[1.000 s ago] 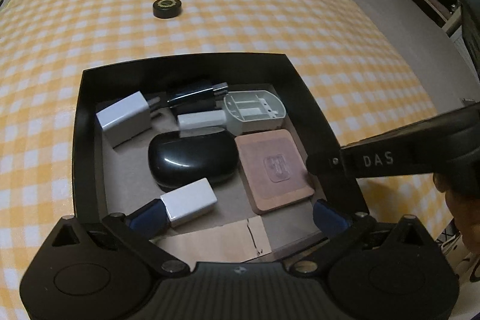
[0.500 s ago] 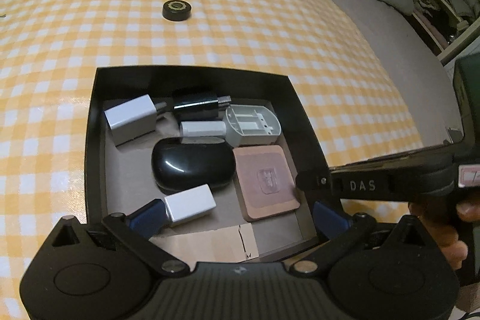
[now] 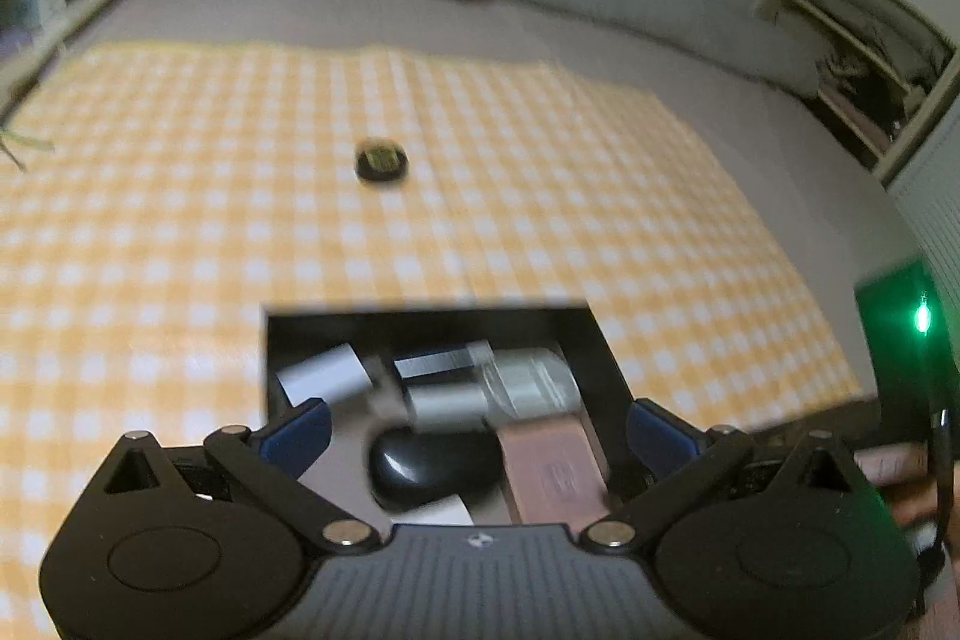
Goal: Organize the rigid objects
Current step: 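Reach the left tool to the black round tin and grasp it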
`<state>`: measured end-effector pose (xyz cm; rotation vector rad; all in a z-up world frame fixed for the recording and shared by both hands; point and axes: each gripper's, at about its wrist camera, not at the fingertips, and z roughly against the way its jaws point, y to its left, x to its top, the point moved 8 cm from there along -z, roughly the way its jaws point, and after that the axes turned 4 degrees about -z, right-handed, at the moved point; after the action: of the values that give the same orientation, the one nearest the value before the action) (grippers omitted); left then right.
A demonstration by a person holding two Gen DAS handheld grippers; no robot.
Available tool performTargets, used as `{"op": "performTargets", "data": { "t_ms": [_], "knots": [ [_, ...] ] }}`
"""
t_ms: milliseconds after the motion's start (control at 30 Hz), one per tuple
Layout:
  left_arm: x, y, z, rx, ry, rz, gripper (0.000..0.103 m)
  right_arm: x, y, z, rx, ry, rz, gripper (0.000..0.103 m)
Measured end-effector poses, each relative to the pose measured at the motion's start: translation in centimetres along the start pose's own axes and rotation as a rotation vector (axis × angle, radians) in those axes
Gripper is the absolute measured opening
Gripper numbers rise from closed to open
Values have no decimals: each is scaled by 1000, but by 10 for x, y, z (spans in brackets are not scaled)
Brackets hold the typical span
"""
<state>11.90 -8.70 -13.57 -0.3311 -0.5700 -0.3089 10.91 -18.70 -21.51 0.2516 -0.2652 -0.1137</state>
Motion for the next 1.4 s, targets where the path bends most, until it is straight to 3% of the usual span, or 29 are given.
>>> {"op": "performTargets", "data": {
  "t_ms": [200, 467, 600, 1000, 1133, 1400],
  "knots": [
    [36, 18, 21, 83, -166, -54, 103, 1, 0, 0, 6, -3, 4, 9],
    [77, 45, 13, 200, -274, -132, 103, 0, 3, 1, -10, -22, 39, 9],
    [98, 61, -4, 279, -288, -177, 103, 0, 6, 5, -29, -59, 75, 8],
    [138, 85, -72, 376, -272, -328, 93, 4, 8, 9, -54, -96, 99, 6],
    [145, 88, -98, 373, -260, -371, 93, 9, 2, 10, -110, -117, 93, 3],
    [152, 86, -149, 290, -214, -437, 93, 11, -8, 12, -109, -114, 33, 2]
  ]
}}
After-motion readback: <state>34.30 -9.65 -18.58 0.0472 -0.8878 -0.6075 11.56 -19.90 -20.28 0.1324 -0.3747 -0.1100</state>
